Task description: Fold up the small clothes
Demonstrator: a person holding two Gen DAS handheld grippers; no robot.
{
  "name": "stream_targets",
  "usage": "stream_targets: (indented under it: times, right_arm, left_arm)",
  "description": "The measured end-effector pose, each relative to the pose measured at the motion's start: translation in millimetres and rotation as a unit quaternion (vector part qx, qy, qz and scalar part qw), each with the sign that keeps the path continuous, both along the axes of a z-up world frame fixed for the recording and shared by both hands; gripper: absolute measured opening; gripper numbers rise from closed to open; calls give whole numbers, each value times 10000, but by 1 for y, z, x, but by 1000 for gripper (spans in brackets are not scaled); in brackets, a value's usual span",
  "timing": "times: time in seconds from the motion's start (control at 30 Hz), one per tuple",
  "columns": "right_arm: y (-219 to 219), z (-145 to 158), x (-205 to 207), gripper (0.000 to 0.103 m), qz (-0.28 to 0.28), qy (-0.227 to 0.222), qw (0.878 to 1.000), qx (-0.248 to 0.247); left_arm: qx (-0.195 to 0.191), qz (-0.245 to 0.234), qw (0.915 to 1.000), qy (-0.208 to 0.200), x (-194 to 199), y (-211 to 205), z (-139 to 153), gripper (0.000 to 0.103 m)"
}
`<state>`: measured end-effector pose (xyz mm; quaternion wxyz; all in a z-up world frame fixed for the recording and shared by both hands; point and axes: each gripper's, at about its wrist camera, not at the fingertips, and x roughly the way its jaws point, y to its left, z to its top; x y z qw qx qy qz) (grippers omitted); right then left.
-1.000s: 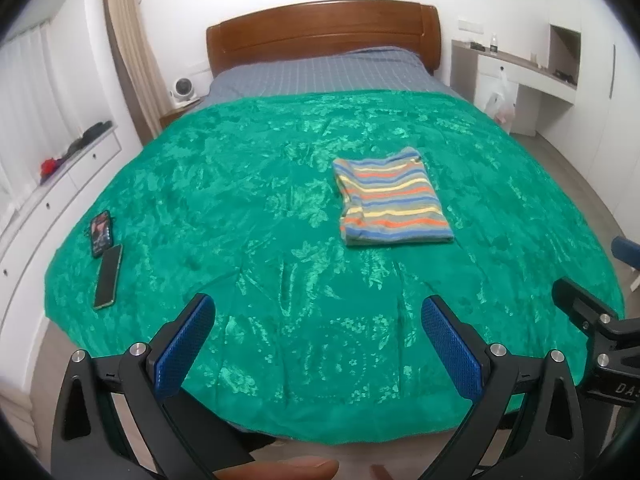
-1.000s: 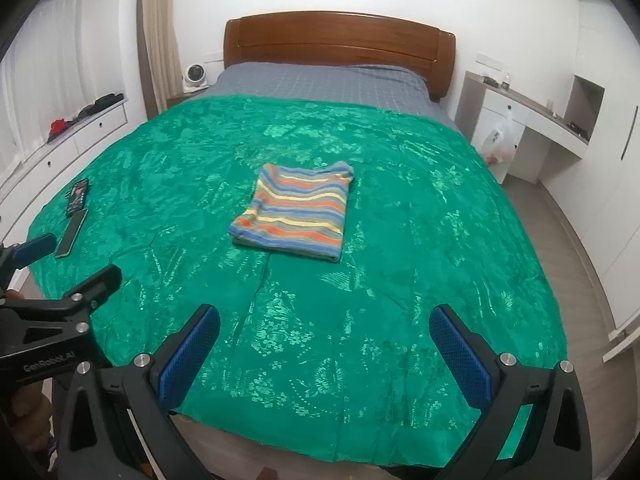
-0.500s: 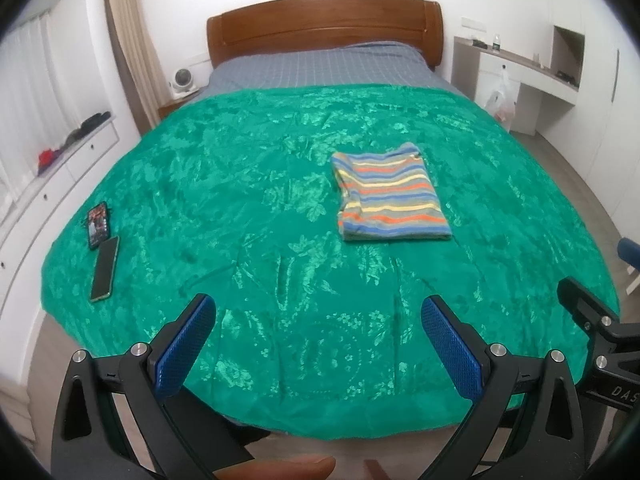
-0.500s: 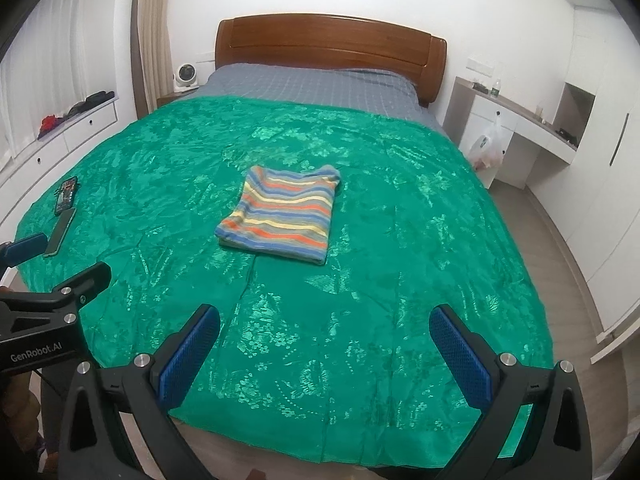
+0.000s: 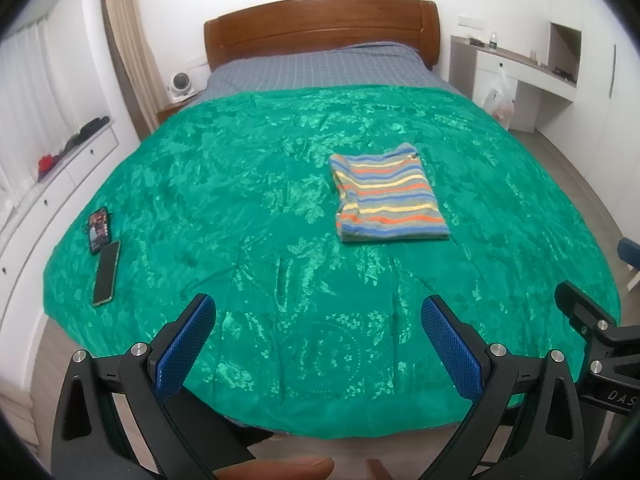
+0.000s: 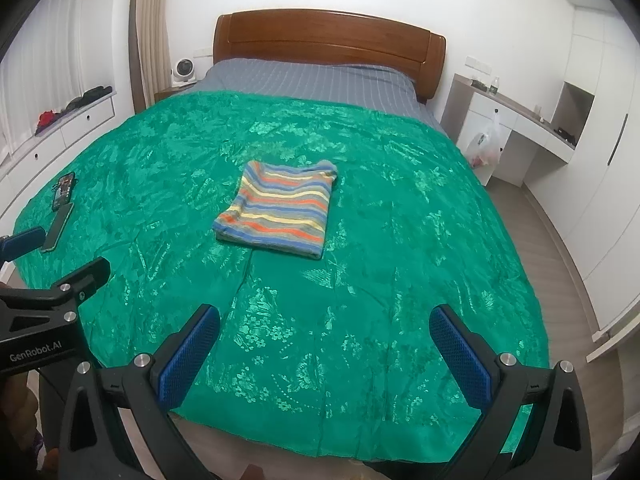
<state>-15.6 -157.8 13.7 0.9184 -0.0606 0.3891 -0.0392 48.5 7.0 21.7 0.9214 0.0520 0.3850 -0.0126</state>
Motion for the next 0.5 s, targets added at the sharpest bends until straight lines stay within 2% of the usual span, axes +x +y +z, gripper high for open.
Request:
stream_targets:
  times: [0.5]
  right_arm:
    - [-2,11,-8,103,50,-81,9999,117]
  left_arm:
    - [32,-56,10000,-44,-3,-3,5,103]
